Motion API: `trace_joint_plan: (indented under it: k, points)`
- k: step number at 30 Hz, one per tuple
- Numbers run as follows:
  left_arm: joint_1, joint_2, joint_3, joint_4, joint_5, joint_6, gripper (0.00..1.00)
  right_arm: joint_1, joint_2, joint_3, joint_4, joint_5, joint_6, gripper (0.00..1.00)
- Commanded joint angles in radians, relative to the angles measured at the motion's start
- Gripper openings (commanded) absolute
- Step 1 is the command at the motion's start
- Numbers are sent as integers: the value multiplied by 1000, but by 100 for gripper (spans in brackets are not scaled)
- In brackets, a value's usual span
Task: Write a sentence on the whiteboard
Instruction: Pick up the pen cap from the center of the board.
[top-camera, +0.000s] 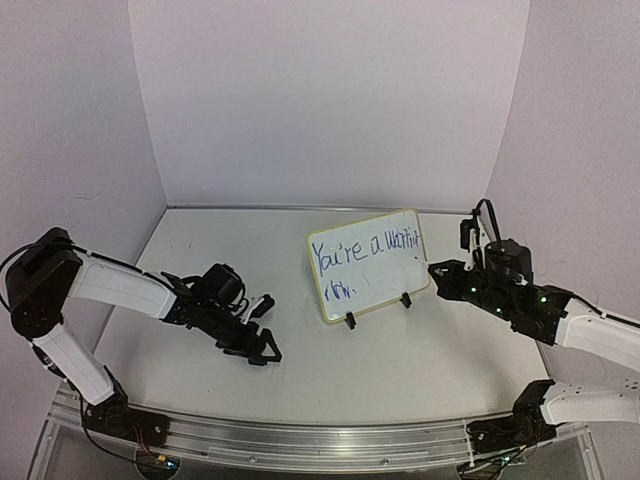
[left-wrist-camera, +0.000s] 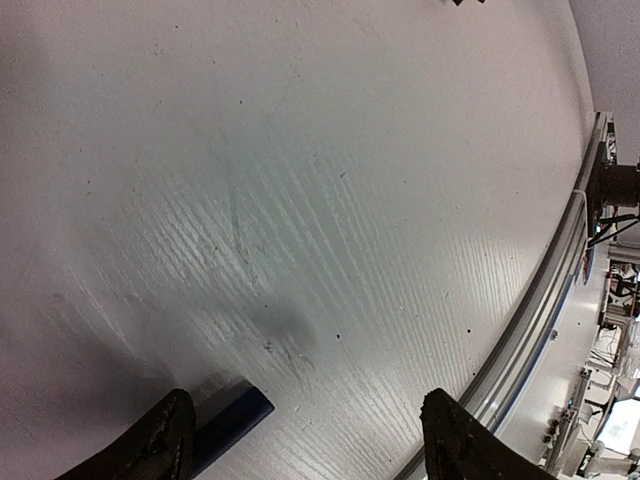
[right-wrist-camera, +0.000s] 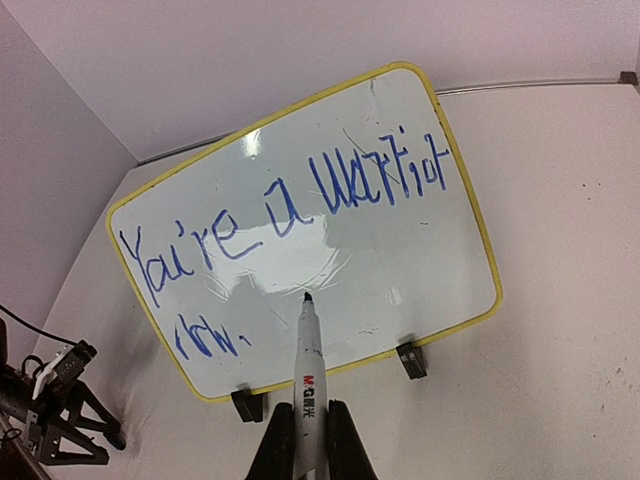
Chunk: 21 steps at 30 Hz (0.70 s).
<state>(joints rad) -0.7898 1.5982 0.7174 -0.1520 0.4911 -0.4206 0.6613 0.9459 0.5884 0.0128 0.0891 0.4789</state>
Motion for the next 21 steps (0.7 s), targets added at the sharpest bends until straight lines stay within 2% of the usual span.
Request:
trace_joint_plan:
  k: [1, 7, 16, 21]
  points:
    - [-26, -53, -19, -52, -16, -23, 77, -5, -7, -6, 6, 8, 12, 0]
    - [-71, -76, -26, -78, -61, -46, 70, -5, -5, -10, 6, 10, 16, 0]
    - [-163, -99, 30, -225, -334, -76, 53, -5, -14, -19, 6, 15, 21, 0]
    - [-208, -81, 54, -244, -376, -74, 49, -5, -16, -22, 6, 16, 23, 0]
